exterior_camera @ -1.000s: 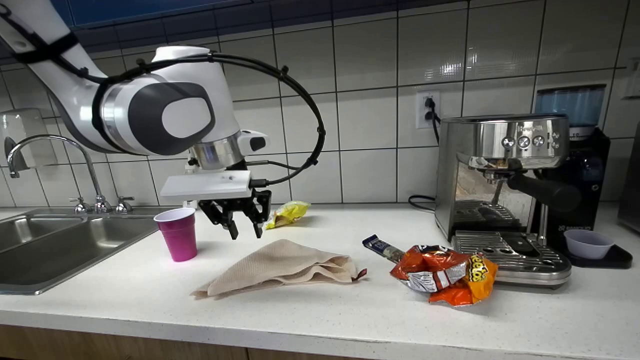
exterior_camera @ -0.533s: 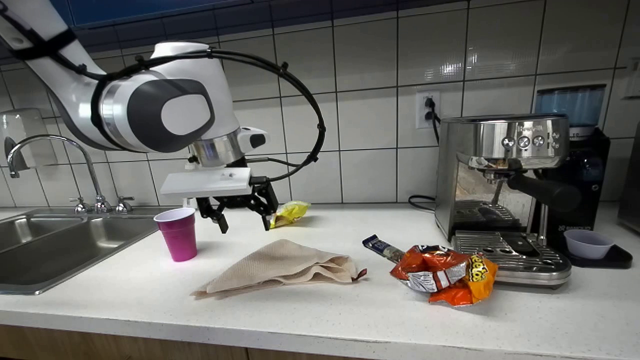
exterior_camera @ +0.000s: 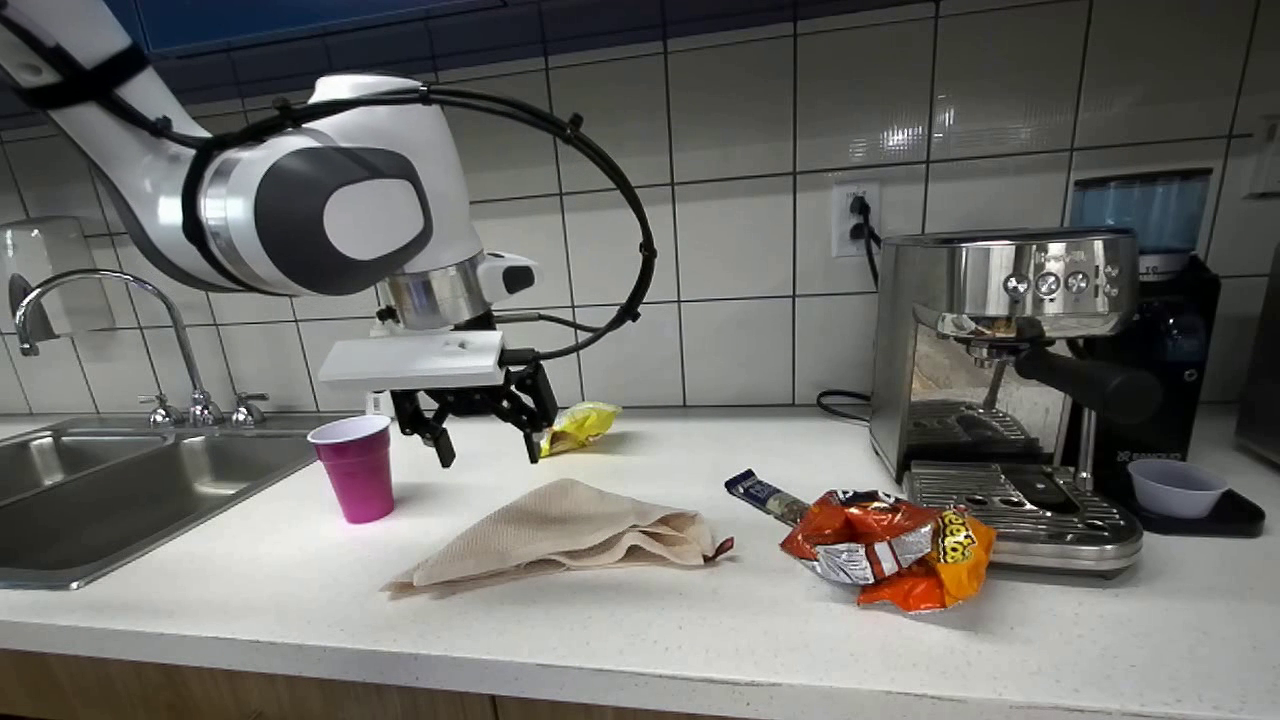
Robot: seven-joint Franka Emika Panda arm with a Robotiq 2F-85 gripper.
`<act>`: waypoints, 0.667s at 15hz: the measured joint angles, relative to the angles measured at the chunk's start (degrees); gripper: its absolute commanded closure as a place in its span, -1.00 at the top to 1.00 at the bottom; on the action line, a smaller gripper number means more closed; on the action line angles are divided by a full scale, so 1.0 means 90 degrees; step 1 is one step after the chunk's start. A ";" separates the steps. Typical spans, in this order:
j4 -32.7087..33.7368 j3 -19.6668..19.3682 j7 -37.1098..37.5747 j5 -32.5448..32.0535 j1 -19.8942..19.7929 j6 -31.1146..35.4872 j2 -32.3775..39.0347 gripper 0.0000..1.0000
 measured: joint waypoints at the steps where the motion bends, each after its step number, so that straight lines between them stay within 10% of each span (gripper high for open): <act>1: 0.0002 0.0001 0.0030 -0.0062 -0.0032 -0.0133 -0.0075 1.00; 10: 0.0007 0.0010 0.0140 -0.0390 -0.0183 -0.1554 -0.1052 1.00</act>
